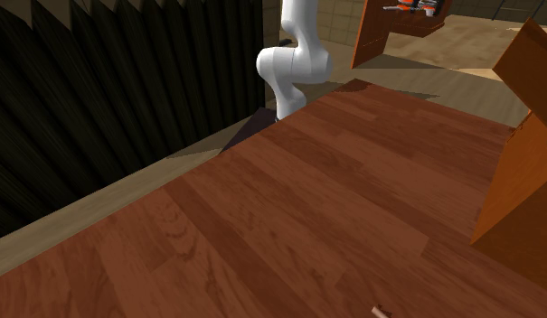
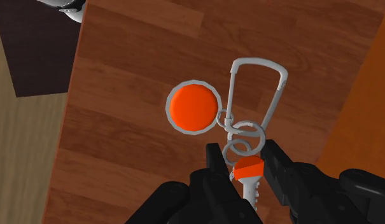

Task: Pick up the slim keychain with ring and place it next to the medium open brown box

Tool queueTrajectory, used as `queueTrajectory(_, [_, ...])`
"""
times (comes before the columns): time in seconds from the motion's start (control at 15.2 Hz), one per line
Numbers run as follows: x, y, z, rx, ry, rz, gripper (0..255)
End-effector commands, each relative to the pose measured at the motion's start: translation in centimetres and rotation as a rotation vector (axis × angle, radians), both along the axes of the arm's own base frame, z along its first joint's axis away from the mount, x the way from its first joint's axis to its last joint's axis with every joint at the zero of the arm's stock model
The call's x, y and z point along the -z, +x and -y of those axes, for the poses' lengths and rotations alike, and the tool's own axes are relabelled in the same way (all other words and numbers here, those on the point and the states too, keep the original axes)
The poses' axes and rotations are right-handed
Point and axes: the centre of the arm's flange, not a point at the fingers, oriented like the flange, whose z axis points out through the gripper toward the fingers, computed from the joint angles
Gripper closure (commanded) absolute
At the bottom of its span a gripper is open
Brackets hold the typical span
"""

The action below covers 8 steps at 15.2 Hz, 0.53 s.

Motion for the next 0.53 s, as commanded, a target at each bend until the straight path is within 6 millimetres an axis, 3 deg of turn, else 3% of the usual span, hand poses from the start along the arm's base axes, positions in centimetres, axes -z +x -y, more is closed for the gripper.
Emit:
queueTrajectory(0.0, [1.1, 0.0, 0.0, 0.000, 0.000, 0.000, 255])
queueTrajectory(0.46, [4.8, 0.0, 0.0, 0.000, 0.000, 0.000, 255])
